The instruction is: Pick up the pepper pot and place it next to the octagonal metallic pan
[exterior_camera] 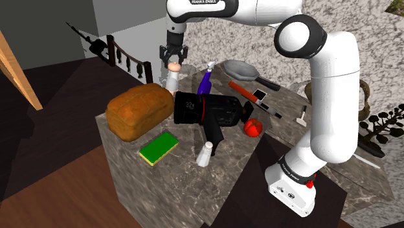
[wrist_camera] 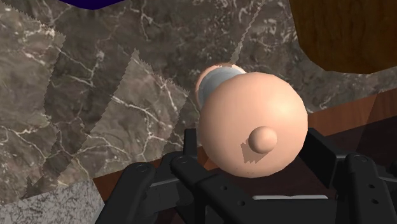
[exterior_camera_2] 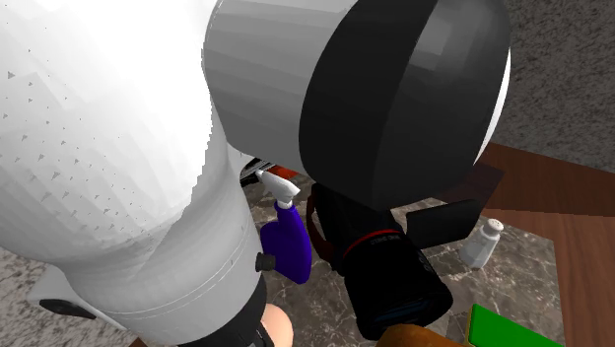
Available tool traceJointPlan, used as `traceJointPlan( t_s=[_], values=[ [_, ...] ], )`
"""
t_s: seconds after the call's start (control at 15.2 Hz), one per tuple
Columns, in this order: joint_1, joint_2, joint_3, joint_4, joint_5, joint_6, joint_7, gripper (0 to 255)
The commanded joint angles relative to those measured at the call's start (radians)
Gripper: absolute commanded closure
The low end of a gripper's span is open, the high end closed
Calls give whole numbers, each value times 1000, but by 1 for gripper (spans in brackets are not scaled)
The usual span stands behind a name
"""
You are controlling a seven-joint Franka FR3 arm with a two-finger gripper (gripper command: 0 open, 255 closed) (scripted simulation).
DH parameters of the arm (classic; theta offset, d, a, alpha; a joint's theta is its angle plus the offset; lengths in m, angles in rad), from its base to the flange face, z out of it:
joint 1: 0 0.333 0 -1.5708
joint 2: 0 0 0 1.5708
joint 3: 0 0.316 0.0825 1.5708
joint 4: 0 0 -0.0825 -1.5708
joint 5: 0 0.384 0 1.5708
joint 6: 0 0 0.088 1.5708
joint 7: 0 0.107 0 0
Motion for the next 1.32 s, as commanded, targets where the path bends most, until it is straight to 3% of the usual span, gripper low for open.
traceJointPlan(
  t_s=[0.0, 0.73, 1.25],
  values=[
    [1, -1, 0, 11, 0, -12, 0, 255],
    [9, 2, 2, 165, 1, -163, -1, 255],
    [22, 44, 0, 344, -3, -300, -2, 255]
  ],
)
